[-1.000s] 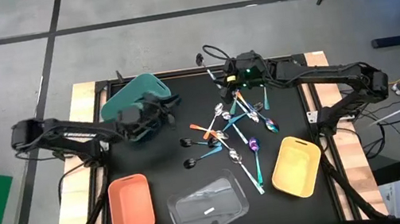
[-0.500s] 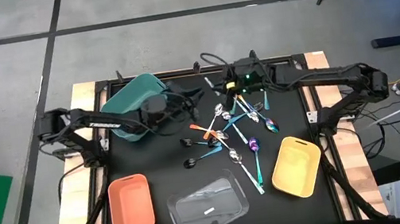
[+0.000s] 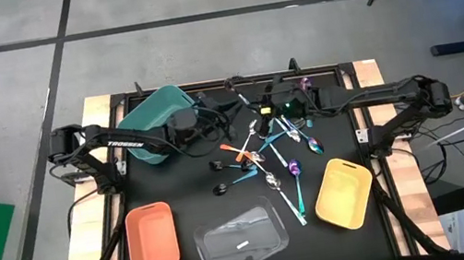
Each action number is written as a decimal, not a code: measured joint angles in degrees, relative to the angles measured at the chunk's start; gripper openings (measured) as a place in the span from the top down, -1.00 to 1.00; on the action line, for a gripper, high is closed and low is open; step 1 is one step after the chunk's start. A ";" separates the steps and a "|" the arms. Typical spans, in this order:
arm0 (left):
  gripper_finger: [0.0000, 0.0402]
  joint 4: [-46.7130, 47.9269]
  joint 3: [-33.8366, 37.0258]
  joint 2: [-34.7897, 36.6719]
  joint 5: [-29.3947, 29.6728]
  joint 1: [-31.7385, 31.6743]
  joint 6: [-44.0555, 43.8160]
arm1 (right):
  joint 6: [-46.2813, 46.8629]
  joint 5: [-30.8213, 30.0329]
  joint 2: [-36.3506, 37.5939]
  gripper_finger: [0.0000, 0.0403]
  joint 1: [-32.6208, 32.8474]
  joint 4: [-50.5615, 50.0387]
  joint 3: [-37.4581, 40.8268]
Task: Sort silverware by color (type)
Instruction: Put the white-green spoon into the blue bin
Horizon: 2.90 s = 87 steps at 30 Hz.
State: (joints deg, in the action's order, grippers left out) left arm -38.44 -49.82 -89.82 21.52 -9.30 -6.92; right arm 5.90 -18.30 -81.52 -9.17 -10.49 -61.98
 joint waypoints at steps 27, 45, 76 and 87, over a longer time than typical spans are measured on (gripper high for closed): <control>0.62 -5.96 0.00 0.00 -0.17 0.00 -0.42 | -0.19 -2.06 0.00 1.00 2.20 1.43 0.00; 0.62 -6.00 0.00 0.02 -0.22 0.00 -0.39 | -0.21 1.42 0.00 1.00 2.20 1.93 0.00; 0.91 -5.83 0.00 0.04 0.61 -0.02 -0.20 | -0.12 1.43 -0.07 0.53 2.03 1.78 0.02; 0.92 -5.07 0.00 0.78 0.13 -0.30 0.57 | -0.19 1.38 0.98 0.42 2.02 -1.78 0.07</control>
State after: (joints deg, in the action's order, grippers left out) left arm -43.52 -49.82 -89.04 21.65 -9.60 -6.35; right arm 5.72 -16.92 -80.53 -7.14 -12.27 -61.91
